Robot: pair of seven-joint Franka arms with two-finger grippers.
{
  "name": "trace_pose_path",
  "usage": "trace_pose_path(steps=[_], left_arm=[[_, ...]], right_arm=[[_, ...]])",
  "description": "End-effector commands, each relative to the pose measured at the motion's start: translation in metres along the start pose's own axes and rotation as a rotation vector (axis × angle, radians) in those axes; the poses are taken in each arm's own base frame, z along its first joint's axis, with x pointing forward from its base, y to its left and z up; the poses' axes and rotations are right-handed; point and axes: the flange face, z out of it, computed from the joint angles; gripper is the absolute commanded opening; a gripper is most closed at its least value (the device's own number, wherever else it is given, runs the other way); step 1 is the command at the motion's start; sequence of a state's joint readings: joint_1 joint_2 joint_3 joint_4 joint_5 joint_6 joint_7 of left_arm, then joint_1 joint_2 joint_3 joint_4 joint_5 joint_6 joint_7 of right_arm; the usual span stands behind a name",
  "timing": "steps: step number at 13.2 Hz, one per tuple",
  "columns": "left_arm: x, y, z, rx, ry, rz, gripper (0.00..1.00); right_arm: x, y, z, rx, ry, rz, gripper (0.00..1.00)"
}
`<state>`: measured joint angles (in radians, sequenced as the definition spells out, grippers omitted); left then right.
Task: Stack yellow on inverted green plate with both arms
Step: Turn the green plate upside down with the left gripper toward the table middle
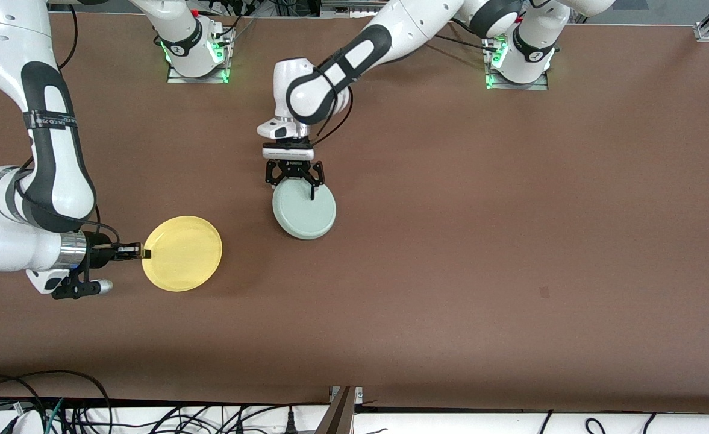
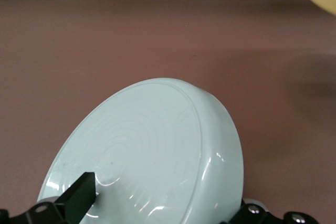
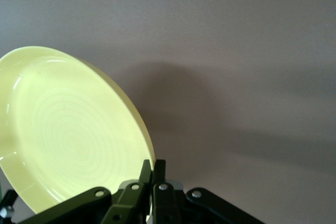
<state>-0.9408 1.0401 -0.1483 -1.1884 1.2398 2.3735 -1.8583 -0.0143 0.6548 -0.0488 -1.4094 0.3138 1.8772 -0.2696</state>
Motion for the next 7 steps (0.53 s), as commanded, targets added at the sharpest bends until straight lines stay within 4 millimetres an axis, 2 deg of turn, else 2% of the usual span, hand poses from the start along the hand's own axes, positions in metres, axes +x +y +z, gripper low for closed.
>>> trace_pose_path(steps=[1, 2, 4, 7], left_arm=[[0.025, -0.06, 0.064, -0.118, -0.035, 0.01, 1.0], [0.037, -0.084, 0.085, -0.11, -0.03, 0.012, 1.0], [0.058, -0.107, 0.099, -0.125, -0.029, 0.059, 1.0], [0.103, -0.168, 0.134, -0.106, -0.019, 0.274, 1.0]], right_arm=[[-0.001, -0.003, -0.006, 0.007, -0.004, 0.014, 0.0], [-0.001, -0.002, -0.005, 0.007, -0.005, 0.013, 0.0], [-0.001, 0.0, -0.005, 0.007, -0.005, 0.011, 0.0], [-0.001, 0.0, -0.004, 0.007, -0.006, 0.012, 0.0]])
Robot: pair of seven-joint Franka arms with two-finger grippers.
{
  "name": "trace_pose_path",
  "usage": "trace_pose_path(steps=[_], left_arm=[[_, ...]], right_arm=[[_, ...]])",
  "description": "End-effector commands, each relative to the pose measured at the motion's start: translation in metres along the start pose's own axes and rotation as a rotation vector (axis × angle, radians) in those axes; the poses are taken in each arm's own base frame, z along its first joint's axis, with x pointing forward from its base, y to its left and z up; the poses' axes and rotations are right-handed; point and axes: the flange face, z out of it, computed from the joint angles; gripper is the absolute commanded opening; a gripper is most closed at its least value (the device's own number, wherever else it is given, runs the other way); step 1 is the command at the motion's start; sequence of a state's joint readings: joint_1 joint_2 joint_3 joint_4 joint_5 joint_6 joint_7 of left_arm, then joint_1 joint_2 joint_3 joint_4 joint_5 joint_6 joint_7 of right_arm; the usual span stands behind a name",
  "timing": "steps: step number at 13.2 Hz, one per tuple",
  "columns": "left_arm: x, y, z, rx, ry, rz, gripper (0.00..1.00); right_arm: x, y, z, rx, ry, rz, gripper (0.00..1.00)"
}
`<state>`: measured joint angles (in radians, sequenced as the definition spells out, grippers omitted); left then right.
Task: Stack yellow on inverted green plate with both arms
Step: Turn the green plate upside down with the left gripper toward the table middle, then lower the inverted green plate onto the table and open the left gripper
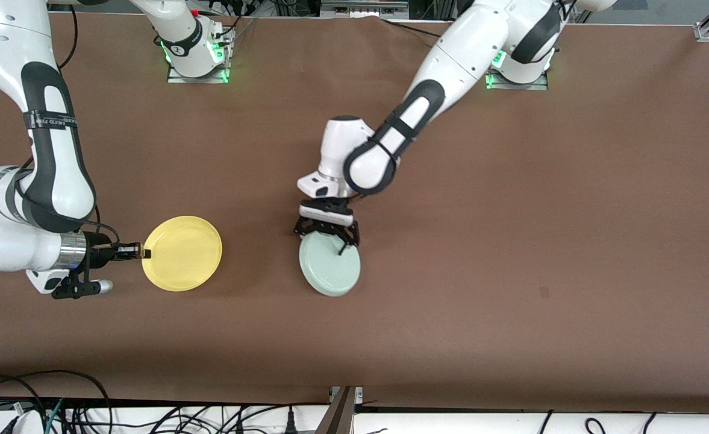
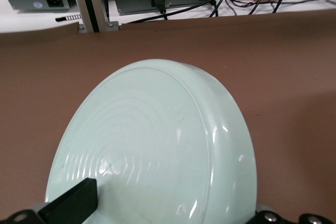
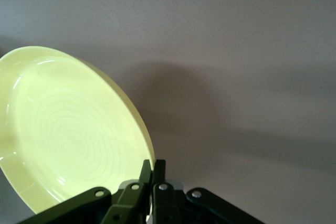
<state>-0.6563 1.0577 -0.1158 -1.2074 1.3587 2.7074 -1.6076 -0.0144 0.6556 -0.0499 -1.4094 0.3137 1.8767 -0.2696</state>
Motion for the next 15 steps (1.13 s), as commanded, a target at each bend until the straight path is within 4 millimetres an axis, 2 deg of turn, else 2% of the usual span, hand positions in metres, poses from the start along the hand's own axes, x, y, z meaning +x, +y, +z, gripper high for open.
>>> trace_pose_path(steps=[1, 2, 3, 4, 6, 10, 12, 15], left_arm=[[0.0, -0.056, 0.029, -0.021, -0.037, 0.159, 1.0], [-0.001, -0.052, 0.027, -0.032, -0.046, 0.153, 1.0], [-0.01, -0.032, 0.018, -0.066, -0.091, 0.046, 1.0], [-0.013, -0.009, 0.004, -0.106, -0.151, -0.117, 1.0], [-0.027, 0.026, -0.015, -0.148, -0.298, -0.424, 1.0], [-0.054, 0.042, -0.013, -0.182, -0.483, -0.695, 1.0], [-0.05, 0.049, -0.019, -0.188, -0.515, -0.761, 1.0], [-0.021, 0.056, -0.032, -0.242, -0.548, -0.859, 1.0]], right_arm=[[-0.001, -0.001, -0.004, 0.007, -0.005, 0.009, 0.0], [-0.001, -0.001, -0.004, 0.007, -0.005, 0.009, 0.0], [-0.001, -0.001, -0.004, 0.007, -0.005, 0.009, 0.0], [-0.001, -0.001, -0.005, 0.007, -0.003, 0.008, 0.0], [-0.001, -0.001, -0.004, 0.007, -0.005, 0.009, 0.0], [-0.001, -0.001, -0.003, 0.007, -0.006, 0.012, 0.0], [-0.001, -0.001, -0.003, 0.007, -0.006, 0.014, 0.0], [-0.001, -0.001, -0.003, 0.007, -0.006, 0.014, 0.0]])
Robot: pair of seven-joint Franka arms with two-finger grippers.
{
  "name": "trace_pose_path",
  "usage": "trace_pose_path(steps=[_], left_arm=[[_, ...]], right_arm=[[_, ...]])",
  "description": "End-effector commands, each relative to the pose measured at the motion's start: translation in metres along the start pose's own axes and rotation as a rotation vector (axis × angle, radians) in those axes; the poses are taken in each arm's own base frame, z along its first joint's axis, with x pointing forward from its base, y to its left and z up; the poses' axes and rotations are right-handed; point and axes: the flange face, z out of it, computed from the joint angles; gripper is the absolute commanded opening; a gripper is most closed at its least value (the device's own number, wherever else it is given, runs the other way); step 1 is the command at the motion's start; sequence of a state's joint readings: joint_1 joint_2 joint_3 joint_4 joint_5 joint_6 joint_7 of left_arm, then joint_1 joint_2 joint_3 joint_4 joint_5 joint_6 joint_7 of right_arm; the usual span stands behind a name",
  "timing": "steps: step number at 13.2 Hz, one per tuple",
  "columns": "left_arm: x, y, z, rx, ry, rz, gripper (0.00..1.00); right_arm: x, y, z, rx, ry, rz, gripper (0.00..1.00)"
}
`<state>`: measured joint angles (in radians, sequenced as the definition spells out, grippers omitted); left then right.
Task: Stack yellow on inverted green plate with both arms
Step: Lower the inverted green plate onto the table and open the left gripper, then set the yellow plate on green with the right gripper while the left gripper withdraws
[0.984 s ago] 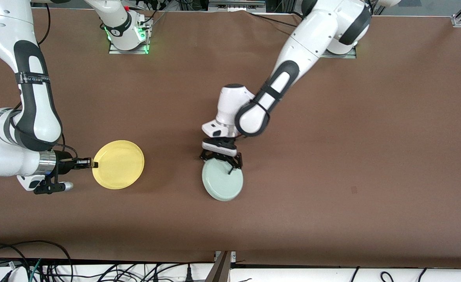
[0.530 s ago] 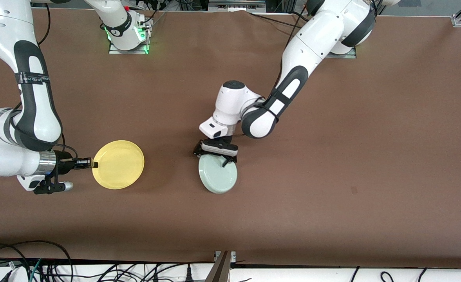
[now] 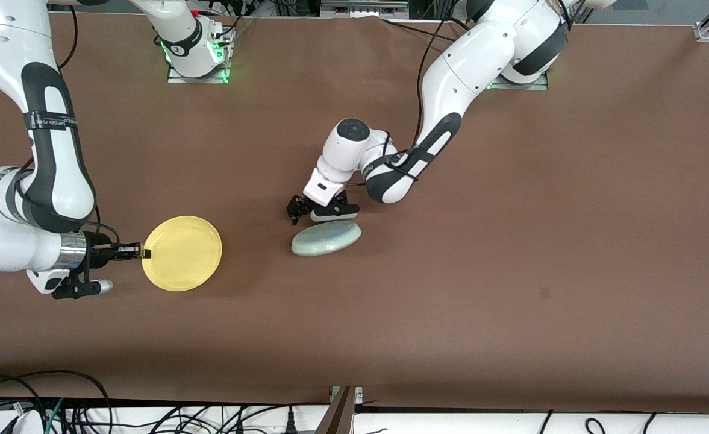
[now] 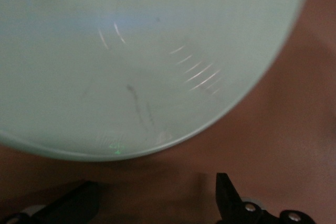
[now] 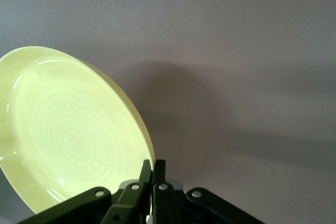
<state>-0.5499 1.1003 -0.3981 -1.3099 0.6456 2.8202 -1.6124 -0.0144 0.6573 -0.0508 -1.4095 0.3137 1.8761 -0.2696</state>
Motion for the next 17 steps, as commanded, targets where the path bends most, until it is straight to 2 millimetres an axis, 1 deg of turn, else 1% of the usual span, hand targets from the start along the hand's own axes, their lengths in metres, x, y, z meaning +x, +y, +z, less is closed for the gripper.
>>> trace_pose_path(steps=[1, 5, 6, 7, 8, 9, 11, 13, 14, 15, 16, 17], left_arm=[[0.008, 0.02, -0.017, -0.092, -0.047, -0.114, 1.0], [0.031, 0.03, -0.039, -0.132, -0.051, -0.133, 1.0], [0.045, 0.03, -0.047, -0.139, -0.037, -0.144, 1.0], [0.055, 0.035, -0.058, -0.158, -0.048, -0.169, 1.0], [0.075, 0.034, -0.071, -0.182, -0.067, -0.221, 1.0], [0.097, 0.029, -0.084, -0.201, -0.088, -0.271, 1.0], [0.129, 0.019, -0.114, -0.183, -0.117, -0.325, 1.0], [0.157, 0.01, -0.137, -0.102, -0.136, -0.285, 1.0], [0.173, 0.006, -0.151, -0.06, -0.147, -0.269, 1.0], [0.194, -0.003, -0.164, -0.035, -0.143, -0.266, 1.0], [0.217, -0.013, -0.181, -0.013, -0.146, -0.256, 1.0], [0.234, -0.022, -0.195, -0.001, -0.154, -0.23, 1.0]], right_arm=[[-0.001, -0.002, -0.004, 0.007, -0.004, 0.013, 0.0], [-0.001, -0.003, -0.005, 0.008, -0.003, 0.017, 0.0], [-0.001, -0.006, -0.003, 0.009, -0.006, 0.029, 0.0], [0.0, -0.015, -0.001, 0.007, -0.01, 0.042, 0.0], [0.002, -0.028, 0.003, 0.002, -0.014, 0.036, 0.0], [0.003, -0.036, 0.007, 0.0, -0.016, 0.038, 0.0], [0.003, -0.045, 0.016, -0.002, -0.026, 0.044, 0.0], [0.005, -0.066, 0.025, -0.002, -0.036, 0.042, 0.0], [0.007, -0.076, 0.034, -0.006, -0.034, 0.049, 0.0], [0.008, -0.089, 0.042, -0.009, -0.03, 0.061, 0.0], [0.01, -0.115, 0.05, -0.019, -0.015, 0.073, 0.0], [0.011, -0.136, 0.063, -0.025, -0.011, 0.098, 0.0]])
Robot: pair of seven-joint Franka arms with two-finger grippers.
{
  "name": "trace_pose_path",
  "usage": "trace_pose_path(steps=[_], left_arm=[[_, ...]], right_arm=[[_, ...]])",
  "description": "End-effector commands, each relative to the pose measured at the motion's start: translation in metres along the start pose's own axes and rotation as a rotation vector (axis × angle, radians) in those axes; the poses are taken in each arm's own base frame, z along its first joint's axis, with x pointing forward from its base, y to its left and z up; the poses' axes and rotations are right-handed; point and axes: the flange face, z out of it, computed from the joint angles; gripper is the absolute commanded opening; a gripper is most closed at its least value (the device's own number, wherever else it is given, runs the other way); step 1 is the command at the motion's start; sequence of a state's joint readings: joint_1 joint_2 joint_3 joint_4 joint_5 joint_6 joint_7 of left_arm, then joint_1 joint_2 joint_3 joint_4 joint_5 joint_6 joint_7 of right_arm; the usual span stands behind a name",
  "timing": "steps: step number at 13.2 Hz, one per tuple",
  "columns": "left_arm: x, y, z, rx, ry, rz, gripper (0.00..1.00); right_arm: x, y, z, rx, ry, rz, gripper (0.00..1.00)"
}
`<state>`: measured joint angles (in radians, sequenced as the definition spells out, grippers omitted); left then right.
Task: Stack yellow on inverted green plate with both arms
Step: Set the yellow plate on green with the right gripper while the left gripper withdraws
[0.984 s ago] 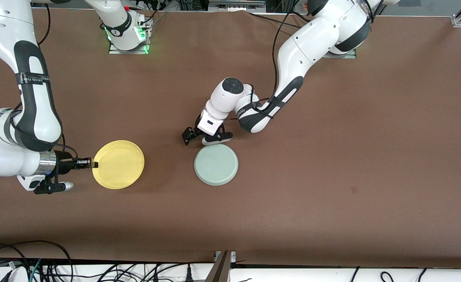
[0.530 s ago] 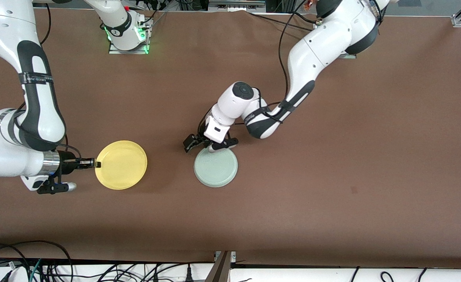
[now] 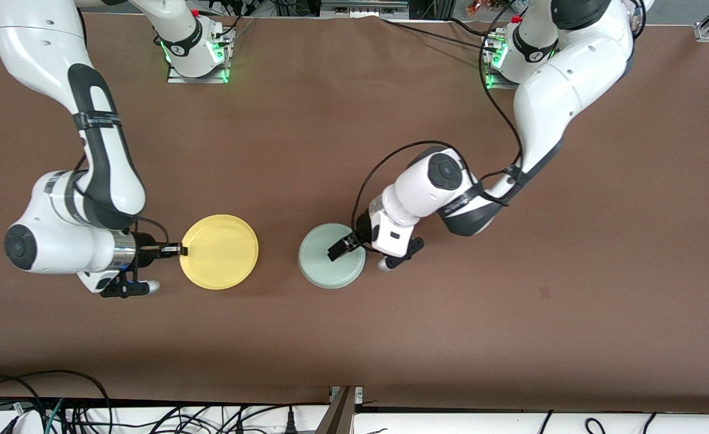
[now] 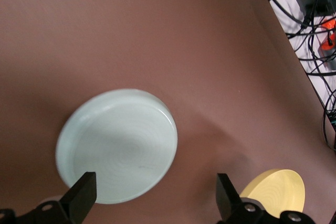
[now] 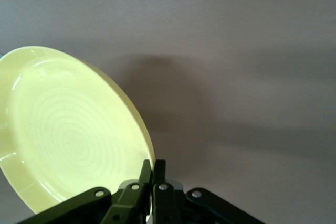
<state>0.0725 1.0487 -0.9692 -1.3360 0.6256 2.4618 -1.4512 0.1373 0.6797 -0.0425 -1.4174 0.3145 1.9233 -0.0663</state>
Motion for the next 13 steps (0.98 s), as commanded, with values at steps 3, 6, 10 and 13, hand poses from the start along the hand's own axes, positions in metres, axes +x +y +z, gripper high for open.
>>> trace_pose_path(steps=[3, 6, 10, 13], left_arm=[[0.075, -0.029, -0.078, 0.088, 0.006, 0.144, 1.0], [0.103, -0.042, -0.134, 0.164, -0.013, 0.249, 1.0], [0.087, -0.038, -0.202, 0.327, -0.01, 0.405, 1.0], [0.081, -0.034, -0.266, 0.46, -0.014, 0.566, 1.0]], right_arm=[[-0.003, -0.104, 0.048, 0.01, 0.061, 0.159, 0.0], [-0.008, -0.149, 0.083, 0.004, 0.086, 0.22, 0.0], [-0.021, -0.193, 0.116, -0.004, 0.094, 0.236, 0.0], [-0.035, -0.218, 0.131, -0.016, 0.074, 0.204, 0.0]])
